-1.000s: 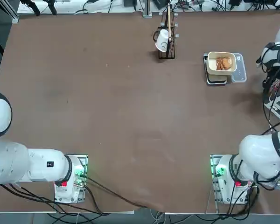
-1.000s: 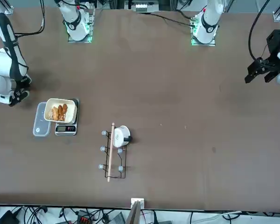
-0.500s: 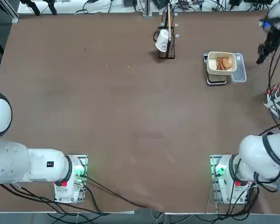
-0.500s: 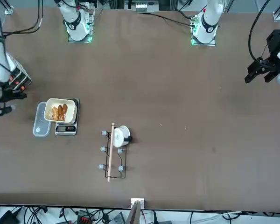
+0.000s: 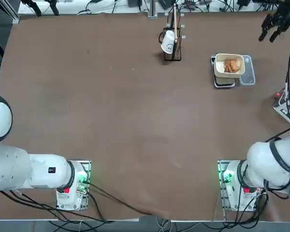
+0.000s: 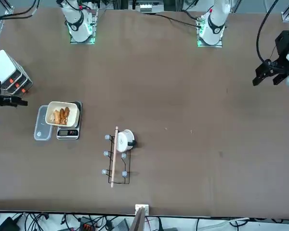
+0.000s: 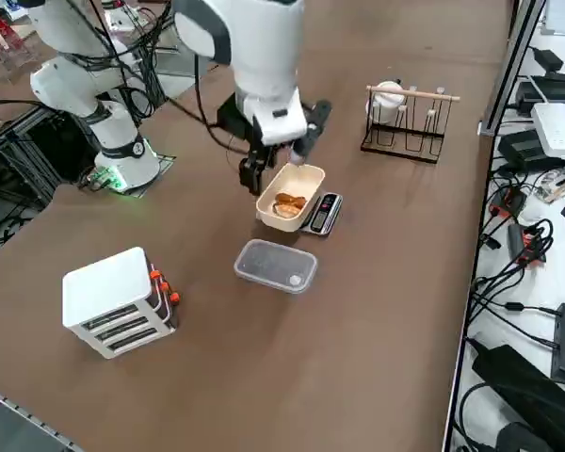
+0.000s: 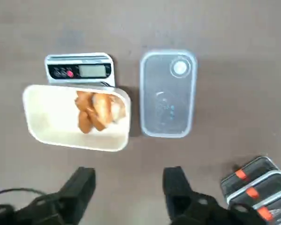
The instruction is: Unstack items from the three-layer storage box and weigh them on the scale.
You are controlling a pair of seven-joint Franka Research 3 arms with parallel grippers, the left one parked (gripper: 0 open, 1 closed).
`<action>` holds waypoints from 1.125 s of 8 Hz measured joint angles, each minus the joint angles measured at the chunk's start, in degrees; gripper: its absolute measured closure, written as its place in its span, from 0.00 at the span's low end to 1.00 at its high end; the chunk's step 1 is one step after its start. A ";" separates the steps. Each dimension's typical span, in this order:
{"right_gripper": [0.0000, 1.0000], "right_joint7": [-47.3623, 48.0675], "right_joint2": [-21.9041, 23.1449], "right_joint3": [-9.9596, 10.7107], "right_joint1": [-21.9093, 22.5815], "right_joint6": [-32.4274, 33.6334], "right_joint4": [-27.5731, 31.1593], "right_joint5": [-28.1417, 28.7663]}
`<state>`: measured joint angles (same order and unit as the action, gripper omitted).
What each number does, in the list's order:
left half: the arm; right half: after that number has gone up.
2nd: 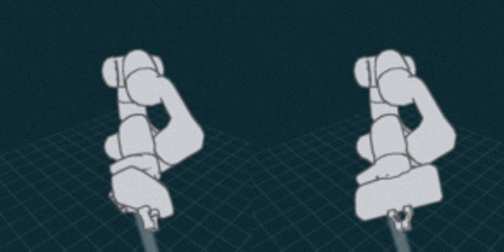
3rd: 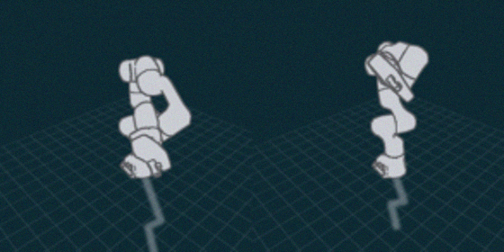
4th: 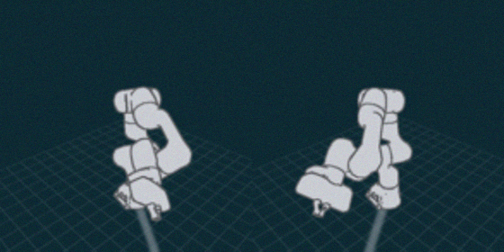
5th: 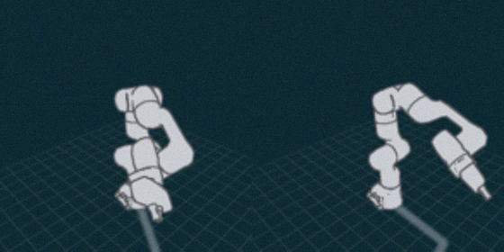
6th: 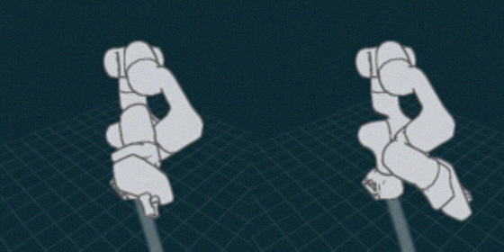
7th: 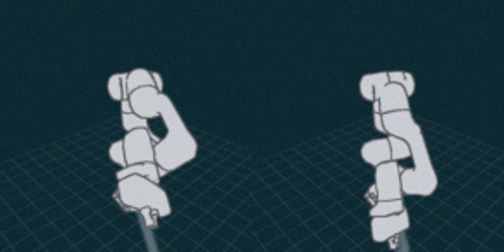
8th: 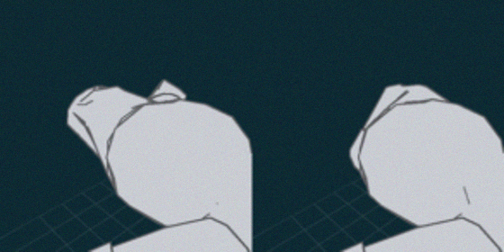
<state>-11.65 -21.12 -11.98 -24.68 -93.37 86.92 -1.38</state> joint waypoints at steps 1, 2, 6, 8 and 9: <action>0.00 1.89 0.23 0.01 1.71 0.13 -0.81 0.02; 0.00 2.85 1.55 0.32 3.95 0.71 -1.64 0.04; 0.00 6.29 12.67 6.10 21.08 4.87 -1.36 0.54; 0.00 7.93 18.60 9.87 25.82 3.60 4.36 2.66; 0.00 7.93 21.23 10.80 26.51 2.48 7.70 2.89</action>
<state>-3.71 0.11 -1.17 1.83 -90.89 94.62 1.51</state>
